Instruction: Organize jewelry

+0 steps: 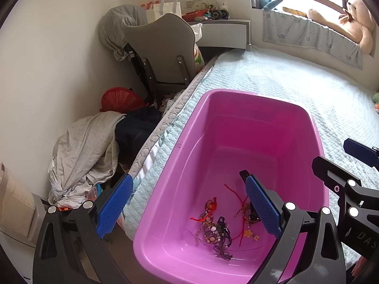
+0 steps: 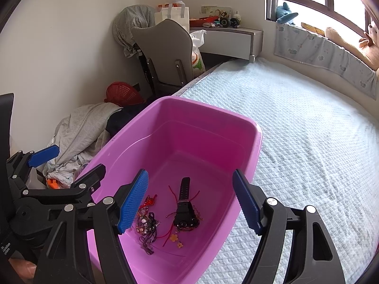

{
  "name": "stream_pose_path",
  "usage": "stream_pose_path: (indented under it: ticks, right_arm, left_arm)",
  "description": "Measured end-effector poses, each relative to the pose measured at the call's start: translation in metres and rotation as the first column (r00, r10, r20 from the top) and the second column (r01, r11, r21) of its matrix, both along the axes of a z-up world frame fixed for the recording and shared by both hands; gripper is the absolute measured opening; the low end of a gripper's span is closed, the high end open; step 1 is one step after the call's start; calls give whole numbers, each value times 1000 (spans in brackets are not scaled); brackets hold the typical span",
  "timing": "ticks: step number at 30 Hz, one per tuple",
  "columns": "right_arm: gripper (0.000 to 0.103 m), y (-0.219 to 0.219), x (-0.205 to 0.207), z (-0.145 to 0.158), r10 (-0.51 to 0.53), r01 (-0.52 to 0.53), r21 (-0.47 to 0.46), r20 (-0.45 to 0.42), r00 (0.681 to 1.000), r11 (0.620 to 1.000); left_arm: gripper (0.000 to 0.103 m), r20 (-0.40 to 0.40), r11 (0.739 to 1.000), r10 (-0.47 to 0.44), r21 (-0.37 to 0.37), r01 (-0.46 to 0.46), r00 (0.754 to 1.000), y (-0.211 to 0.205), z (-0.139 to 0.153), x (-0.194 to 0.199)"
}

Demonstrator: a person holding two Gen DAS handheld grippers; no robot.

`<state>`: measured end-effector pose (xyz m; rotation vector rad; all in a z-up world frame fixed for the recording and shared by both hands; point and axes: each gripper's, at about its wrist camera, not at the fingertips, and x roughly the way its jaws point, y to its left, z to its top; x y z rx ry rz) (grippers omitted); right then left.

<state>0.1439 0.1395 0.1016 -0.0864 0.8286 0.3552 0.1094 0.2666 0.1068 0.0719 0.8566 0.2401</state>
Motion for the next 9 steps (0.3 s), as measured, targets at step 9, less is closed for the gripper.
stream_pose_path:
  ticks: [9]
  right_arm:
    - [70,0,-1,1,-1,1,0,0,1000,1000]
  left_arm:
    - [94,-8,1000,2,-7,-2,1000,3,0,2]
